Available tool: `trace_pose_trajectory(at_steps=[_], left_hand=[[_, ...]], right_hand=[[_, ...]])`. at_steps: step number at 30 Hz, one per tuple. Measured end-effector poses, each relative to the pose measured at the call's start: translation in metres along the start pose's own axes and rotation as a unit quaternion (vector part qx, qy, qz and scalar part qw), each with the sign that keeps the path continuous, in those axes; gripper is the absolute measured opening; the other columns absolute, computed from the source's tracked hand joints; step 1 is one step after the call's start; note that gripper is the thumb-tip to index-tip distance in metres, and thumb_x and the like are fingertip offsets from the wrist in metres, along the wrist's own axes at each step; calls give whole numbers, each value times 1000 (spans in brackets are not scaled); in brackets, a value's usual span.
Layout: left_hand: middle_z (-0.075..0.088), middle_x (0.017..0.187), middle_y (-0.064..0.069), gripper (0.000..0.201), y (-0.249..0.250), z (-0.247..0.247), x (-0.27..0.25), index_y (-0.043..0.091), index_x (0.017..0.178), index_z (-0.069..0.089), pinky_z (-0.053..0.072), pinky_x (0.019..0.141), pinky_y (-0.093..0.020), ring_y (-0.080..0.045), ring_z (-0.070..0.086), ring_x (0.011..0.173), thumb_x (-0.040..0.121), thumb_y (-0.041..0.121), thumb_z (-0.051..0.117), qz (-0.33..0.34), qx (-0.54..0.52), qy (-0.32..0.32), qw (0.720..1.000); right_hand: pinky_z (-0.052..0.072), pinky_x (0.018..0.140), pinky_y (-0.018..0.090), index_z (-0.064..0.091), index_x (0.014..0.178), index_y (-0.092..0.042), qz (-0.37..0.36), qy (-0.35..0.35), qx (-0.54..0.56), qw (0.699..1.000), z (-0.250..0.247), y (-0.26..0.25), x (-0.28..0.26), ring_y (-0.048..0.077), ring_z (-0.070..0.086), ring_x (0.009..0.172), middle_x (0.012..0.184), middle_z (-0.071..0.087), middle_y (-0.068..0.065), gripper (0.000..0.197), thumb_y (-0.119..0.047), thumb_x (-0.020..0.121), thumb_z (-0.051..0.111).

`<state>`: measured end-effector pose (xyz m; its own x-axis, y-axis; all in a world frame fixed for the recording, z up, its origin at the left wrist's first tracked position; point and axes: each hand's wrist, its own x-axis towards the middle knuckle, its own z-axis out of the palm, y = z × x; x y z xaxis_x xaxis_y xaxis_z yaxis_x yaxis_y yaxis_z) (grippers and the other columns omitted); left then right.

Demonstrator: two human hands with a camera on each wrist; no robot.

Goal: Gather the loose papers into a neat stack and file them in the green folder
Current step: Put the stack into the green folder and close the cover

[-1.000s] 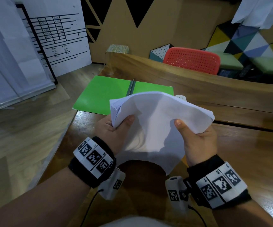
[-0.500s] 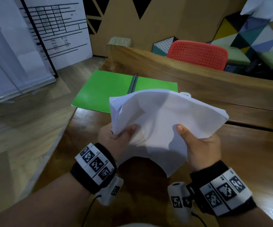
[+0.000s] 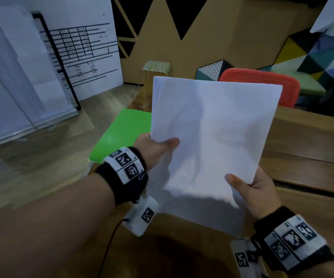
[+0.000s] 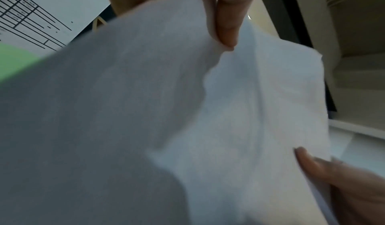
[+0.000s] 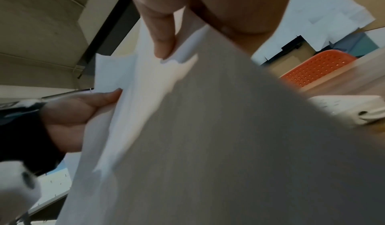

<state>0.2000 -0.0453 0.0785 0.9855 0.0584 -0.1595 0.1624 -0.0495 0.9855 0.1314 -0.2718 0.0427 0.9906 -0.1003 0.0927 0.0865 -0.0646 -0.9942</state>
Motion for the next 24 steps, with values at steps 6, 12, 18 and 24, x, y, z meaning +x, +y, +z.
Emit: trace_pose_trajectory(at_steps=[6,12,18,24], left_hand=[[65,77,-7,22,-1,-4,85,6,82,65,54,62,-28,-16,62,60,86,28,62,-59,132,-51,988],[49,139,-14,62,-35,-71,157,11,134,45,41,103,-41,-31,49,124,87,51,50,-109,572,-12,813],[47,134,-21,104,-78,-90,178,6,137,31,37,106,-45,-37,45,125,57,49,82,-171,619,29,766],[45,137,-20,109,-64,-96,187,3,139,29,36,100,-41,-31,46,125,60,66,69,-304,616,-18,727]], right_hand=[[48,94,40,60,84,-33,36,54,-81,995,9,25,68,22,65,95,87,66,-15,37,4,83,62],[50,88,41,64,100,-13,119,86,-63,987,5,48,114,27,62,84,83,66,0,23,2,84,63],[48,93,58,62,78,-23,173,87,-47,980,-1,77,146,37,64,97,85,66,5,25,2,80,66],[49,90,60,66,80,-23,208,91,-46,973,-3,94,158,38,66,95,99,70,15,20,-11,70,77]])
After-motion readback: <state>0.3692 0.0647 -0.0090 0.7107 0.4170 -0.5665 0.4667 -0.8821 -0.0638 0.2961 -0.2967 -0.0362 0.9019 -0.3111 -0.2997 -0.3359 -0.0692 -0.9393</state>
